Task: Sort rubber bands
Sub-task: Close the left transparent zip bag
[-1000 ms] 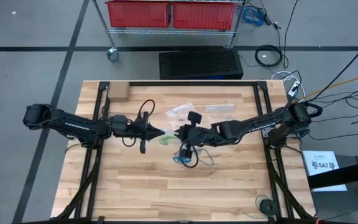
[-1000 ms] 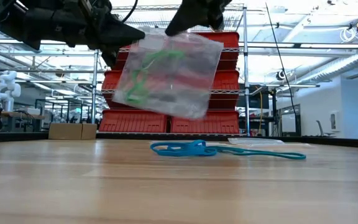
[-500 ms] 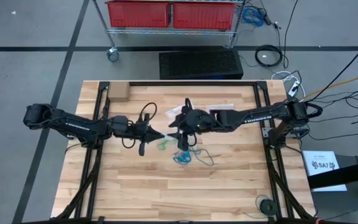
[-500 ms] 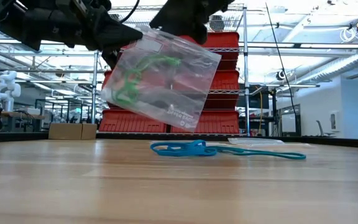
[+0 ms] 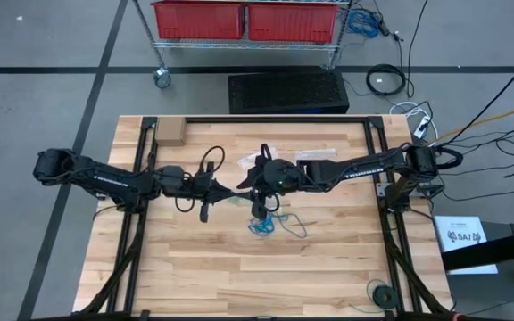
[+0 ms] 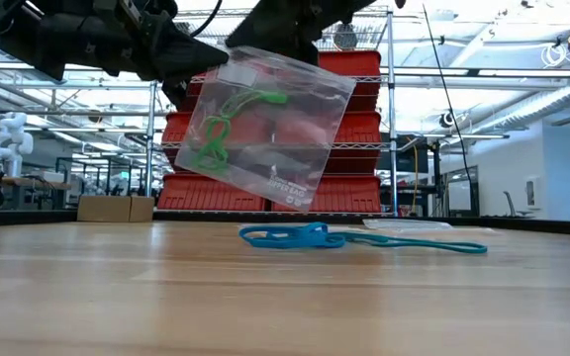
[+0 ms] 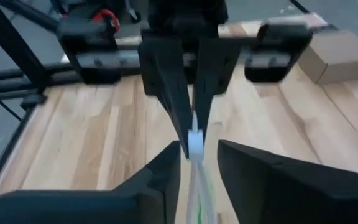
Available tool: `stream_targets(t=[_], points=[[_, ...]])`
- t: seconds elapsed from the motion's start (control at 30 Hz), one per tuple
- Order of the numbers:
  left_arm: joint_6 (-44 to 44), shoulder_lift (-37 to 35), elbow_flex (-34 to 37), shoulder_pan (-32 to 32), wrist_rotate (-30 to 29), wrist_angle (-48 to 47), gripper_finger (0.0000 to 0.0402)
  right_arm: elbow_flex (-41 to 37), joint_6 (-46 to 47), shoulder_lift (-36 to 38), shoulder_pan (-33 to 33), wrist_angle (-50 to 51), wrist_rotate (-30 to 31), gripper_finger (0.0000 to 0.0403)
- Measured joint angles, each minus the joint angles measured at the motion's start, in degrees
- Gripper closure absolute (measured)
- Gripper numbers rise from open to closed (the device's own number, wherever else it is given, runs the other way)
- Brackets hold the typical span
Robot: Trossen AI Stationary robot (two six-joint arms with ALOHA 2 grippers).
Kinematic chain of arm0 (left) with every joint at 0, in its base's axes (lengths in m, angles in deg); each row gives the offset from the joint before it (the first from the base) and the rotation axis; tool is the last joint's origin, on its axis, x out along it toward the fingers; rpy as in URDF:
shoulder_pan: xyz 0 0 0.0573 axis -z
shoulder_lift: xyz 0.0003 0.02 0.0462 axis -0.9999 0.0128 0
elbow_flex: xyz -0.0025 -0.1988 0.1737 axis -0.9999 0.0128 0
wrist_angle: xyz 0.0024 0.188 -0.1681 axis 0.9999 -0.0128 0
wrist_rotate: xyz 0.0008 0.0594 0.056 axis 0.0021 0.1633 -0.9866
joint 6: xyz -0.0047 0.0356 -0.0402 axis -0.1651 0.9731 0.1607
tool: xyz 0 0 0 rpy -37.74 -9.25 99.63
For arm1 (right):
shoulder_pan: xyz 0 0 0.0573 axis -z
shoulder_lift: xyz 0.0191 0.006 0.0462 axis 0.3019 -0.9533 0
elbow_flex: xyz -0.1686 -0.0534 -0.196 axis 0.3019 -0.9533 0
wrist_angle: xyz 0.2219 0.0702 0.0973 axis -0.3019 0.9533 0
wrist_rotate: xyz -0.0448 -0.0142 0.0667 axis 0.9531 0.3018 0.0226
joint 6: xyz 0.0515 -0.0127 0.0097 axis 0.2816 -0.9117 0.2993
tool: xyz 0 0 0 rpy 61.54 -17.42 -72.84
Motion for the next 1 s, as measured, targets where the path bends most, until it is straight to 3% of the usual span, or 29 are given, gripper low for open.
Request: stream_targets(t=[0.3, 1.0], points=[[0.01, 0.00, 0.00, 0.00, -1.62, 0.02, 0.0401, 0.01, -1.15, 0.03, 0.00, -0.18, 0.45, 0.0394], [0.42, -0.59, 0.02, 0.00, -2.37, 0.23, 0.0402, 0.08, -0.09, 0.16, -0.71, 5.45, 0.61, 0.0396]])
